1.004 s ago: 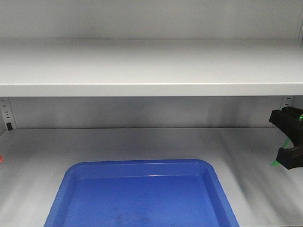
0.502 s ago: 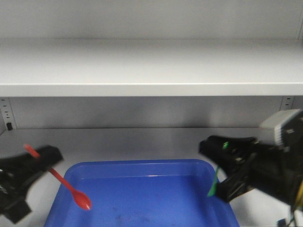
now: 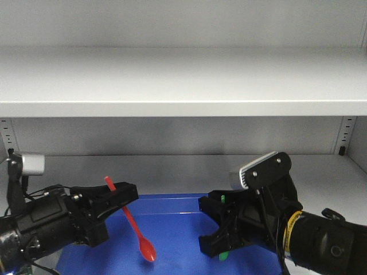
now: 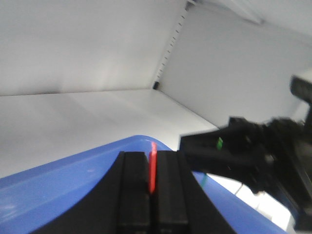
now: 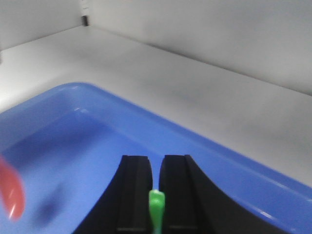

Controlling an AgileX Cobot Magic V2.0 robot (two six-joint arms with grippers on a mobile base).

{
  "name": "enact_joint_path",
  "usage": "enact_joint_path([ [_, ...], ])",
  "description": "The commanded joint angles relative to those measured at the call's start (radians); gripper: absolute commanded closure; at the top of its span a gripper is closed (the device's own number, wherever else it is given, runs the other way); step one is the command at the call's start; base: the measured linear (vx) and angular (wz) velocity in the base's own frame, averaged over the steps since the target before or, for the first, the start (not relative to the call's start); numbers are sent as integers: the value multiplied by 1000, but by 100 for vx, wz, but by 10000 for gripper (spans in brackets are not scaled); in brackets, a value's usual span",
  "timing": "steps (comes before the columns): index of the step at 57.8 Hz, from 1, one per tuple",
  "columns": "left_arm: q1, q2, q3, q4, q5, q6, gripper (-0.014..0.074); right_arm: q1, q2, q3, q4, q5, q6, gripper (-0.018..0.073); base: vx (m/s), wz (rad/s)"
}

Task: Sort red and green spoons into left cabinet
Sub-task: 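Lower both held spoons over the blue tray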

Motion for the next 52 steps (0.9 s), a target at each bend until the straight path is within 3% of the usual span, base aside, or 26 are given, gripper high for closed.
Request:
enact_joint_path([
  [1, -10, -6, -40, -29, -50, -6, 450, -2, -30, -48, 27, -14, -10, 415, 0, 0],
  [13, -10, 24, -40, -22, -36, 52, 204, -2, -27, -47, 26, 42, 12, 168, 0, 0],
  [19, -10, 24, -40, -23, -26, 154, 85, -2, -27, -47, 16, 37, 12, 29, 0, 0],
  [26, -10, 23, -40, -24, -24, 286, 15, -2, -27, -47, 15, 37, 10, -67, 0, 0],
  [32, -10, 23, -40, -18, -14, 394, 13, -2, -27, -47, 11, 38, -13, -80, 0, 0],
  [40, -10, 23, -40, 60, -11, 548, 14, -2, -27, -47, -30, 26, -83, -64, 0, 0],
  [52, -10, 22, -40, 40, 13, 571, 28, -2, -27, -47, -64, 21, -80, -39, 0, 0],
])
